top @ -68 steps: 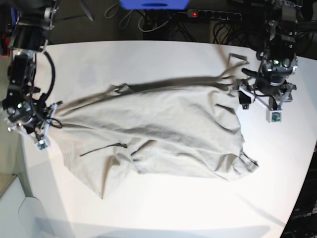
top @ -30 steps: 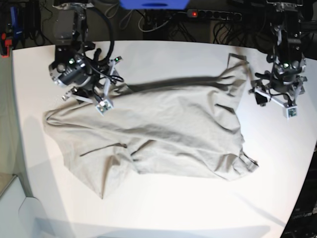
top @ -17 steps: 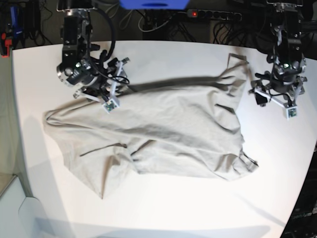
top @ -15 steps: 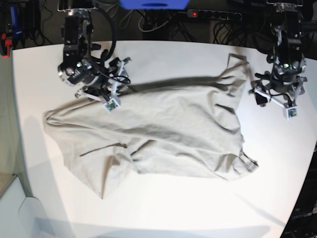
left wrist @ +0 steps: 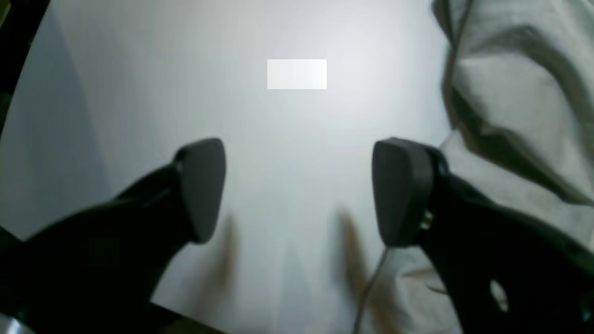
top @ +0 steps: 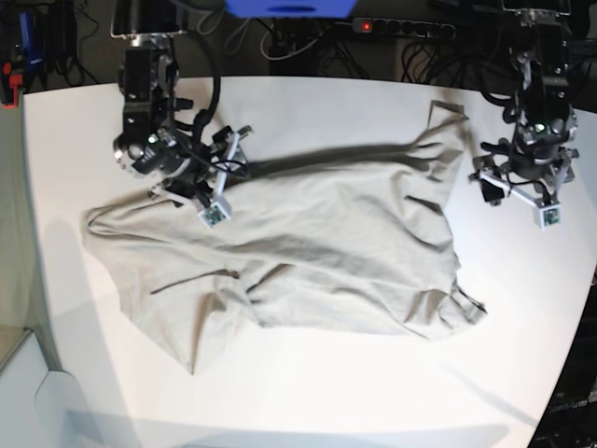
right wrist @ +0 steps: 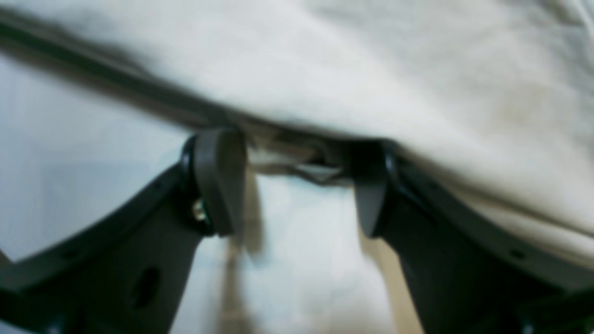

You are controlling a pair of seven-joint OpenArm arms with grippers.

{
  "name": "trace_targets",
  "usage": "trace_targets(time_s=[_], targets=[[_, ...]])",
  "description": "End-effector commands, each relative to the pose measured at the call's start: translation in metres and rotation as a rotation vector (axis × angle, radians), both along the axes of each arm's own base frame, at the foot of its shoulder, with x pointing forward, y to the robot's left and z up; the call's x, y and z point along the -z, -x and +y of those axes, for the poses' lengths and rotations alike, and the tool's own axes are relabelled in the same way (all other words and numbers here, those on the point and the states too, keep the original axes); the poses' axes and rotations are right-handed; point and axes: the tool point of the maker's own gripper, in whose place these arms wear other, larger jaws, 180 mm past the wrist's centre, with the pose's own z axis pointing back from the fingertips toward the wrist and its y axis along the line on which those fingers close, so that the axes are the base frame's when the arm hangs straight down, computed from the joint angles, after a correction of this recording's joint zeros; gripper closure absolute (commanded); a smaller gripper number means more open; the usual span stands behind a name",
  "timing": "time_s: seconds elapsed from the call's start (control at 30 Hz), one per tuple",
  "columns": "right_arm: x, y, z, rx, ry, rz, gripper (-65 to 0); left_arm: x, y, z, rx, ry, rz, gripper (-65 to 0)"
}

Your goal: Layout the t-shirt on the table in an organized manner, then fold the t-shirt properly

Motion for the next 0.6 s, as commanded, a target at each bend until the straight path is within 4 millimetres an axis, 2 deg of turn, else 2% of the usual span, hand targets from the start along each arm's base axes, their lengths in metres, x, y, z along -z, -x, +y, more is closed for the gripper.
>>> trace_targets(time_s=[0.0,0.07,0.13,0.2,0.3,0.37,0.47,0.57], targets=[[-0.003,-0.003,0.002,-0.005,-0.01,-0.012,-37.2,-0.012,-0.007,0.005,0.003,-0.027,-0.039,-47.7],[-0.003,-0.002,0.003,-0.01,-0.011,-0.009,-36.7,-0.012,-0.007,0.005,0.003,-0.027,-0.041,-47.7],[-0.003,-0.003,0.003,-0.011,-0.01,-0.01,-32.2,-0.012,-0.007,0.005,0.003,-0.027,-0.041,-47.7],[-0.003,-0.003,0.002,-0.012,-0.007,-0.01,-21.7,-0.012,-0.007,0.005,0.003,-0.027,-0.041,-47.7],[-0.002,-0.002,-0.004,-0.006,0.008,-0.008,-0.7,-0.012,-0.007,0.005,0.003,-0.027,-0.041,-47.7],[0.0,0.002,-0.013,-0.02,0.036,-0.002,0.0,-0.012,-0.007,0.005,0.003,-0.027,-0.041,-47.7],[-0.014,0.006,-0.021,-0.018,0.068,-0.033,0.0,-0.012,-0.007,0.005,0.003,-0.027,-0.041,-47.7],[-0.057,-0.001,-0.031,-0.029,0.126,-0.153,0.0,-0.012,-0.007,0.005,0.003,-0.026,-0.041,-47.7]])
